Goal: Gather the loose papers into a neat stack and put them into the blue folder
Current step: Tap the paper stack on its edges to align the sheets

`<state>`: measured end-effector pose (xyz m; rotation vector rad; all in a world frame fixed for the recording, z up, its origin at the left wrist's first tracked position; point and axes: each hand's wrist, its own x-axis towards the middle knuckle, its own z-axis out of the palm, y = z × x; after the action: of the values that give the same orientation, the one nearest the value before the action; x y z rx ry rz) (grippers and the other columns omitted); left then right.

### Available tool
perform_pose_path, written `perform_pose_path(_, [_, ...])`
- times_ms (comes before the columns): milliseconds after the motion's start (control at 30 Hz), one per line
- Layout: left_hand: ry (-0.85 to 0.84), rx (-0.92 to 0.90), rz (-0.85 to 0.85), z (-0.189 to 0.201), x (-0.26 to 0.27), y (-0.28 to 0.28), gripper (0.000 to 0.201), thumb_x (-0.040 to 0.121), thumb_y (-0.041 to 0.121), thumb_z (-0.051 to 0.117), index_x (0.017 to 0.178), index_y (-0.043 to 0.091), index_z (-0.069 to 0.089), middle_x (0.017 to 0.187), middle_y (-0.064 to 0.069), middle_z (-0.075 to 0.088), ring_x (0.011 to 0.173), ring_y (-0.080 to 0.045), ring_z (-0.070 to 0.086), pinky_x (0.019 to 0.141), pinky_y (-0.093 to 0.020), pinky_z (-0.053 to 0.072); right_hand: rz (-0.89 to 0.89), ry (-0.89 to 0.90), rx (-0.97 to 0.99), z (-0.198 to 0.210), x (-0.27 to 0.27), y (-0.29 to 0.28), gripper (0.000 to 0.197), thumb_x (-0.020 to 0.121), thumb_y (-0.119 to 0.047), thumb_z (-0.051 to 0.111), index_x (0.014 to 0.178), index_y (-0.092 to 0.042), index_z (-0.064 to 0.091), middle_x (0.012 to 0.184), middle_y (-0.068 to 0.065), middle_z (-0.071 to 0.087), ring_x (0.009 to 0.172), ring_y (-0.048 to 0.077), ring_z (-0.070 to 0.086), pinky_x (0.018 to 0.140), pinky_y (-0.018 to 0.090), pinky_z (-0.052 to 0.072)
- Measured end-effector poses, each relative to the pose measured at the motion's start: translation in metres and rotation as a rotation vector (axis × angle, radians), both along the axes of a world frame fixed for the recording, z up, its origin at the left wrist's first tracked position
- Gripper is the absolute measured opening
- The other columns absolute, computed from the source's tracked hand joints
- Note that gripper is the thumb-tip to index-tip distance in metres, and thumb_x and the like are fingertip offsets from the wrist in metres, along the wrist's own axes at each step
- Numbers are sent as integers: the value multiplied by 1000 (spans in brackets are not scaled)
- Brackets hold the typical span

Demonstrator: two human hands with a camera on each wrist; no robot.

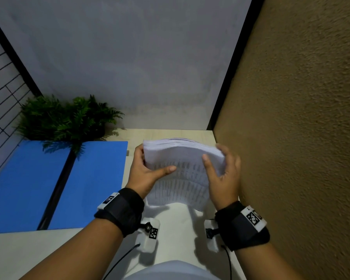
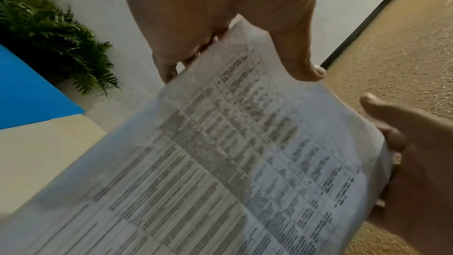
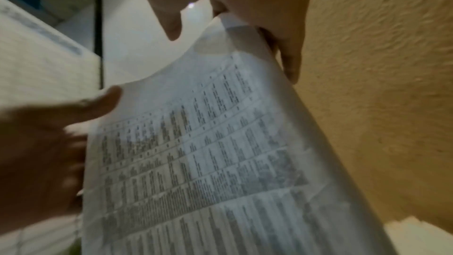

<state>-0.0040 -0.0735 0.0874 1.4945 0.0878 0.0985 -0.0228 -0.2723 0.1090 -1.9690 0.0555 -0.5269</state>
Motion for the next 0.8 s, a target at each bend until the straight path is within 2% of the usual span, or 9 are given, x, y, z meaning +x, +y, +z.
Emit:
perform_pose_path(67, [-8, 8, -12, 0, 0, 0, 99, 50, 26, 94, 133, 28, 40, 125, 8, 55, 115, -10, 55, 87, -24, 55, -23, 38, 63, 2, 3, 0, 46, 82, -54, 60, 124, -40, 47, 119, -12, 35, 106, 5, 46, 74, 17, 48])
perform_pose_path(133, [-25, 36, -23, 0, 0, -1, 98, 55, 21, 93, 135, 30, 37, 126, 12, 52, 114, -5, 53, 83, -16, 53, 28, -10, -26, 5, 2, 3, 48, 79, -59, 56, 120, -35, 53, 117, -10, 37, 103, -4, 47, 76, 12, 47])
perform_pose_path(267, [-8, 20, -45, 0, 2, -1, 97, 57, 22, 92, 137, 32, 37, 127, 9, 53, 116, -10, 53, 87, -26, 54, -36, 41, 85, 5, 6, 2, 44, 85, -50, 61, 124, -35, 50, 118, -11, 36, 111, 6, 47, 85, 28, 52])
perform_pose_path(367, [-9, 40, -43, -4, 5, -1, 99, 59, 16, 91, 139, 30, 34, 125, 18, 51, 115, -2, 51, 86, -13, 50, 18, 27, 21, 6, 7, 5, 51, 83, -46, 64, 130, -40, 45, 118, -11, 34, 109, 0, 46, 84, 19, 47])
perform_pose_path(467, [33, 13, -45, -9, 9, 0, 100, 53, 25, 93, 137, 29, 39, 127, 7, 56, 118, -12, 54, 95, -35, 53, -37, 50, 44, 5, 11, 4, 52, 82, -52, 62, 131, -41, 45, 115, -10, 32, 106, 8, 47, 82, 24, 50])
perform_pose_path(600, [72, 22, -66, -17, 17, 1, 94, 54, 27, 95, 134, 27, 46, 128, 4, 61, 119, -15, 58, 96, -37, 53, -1, 17, -44, 4, 12, 2, 53, 75, -65, 58, 117, -33, 52, 114, -6, 36, 101, -5, 45, 74, 15, 45])
perform_pose_path(667, [100, 38, -64, -17, 21, 3, 82, 56, 23, 94, 128, 24, 53, 122, 3, 66, 113, -17, 61, 91, -38, 56, -39, 48, 19, 1, 13, -1, 53, 74, -61, 63, 121, -42, 47, 121, -7, 38, 105, -1, 48, 81, 28, 55])
perform_pose_path(733, [122, 57, -103, -19, 24, 4, 72, 60, 12, 91, 123, 18, 58, 118, 0, 68, 111, -18, 62, 91, -36, 56, -33, 80, 169, -2, 14, -6, 77, 69, -55, 74, 134, -53, 31, 137, -6, 38, 120, 14, 50, 92, 46, 54])
perform_pose_path(800, [185, 19, -148, -18, 25, 4, 68, 61, 5, 89, 122, 16, 61, 115, -3, 69, 109, -19, 63, 86, -33, 57, 42, 85, 285, -7, 13, -8, 106, 60, -47, 85, 139, -61, 15, 149, -1, 34, 132, 19, 45, 102, 48, 47])
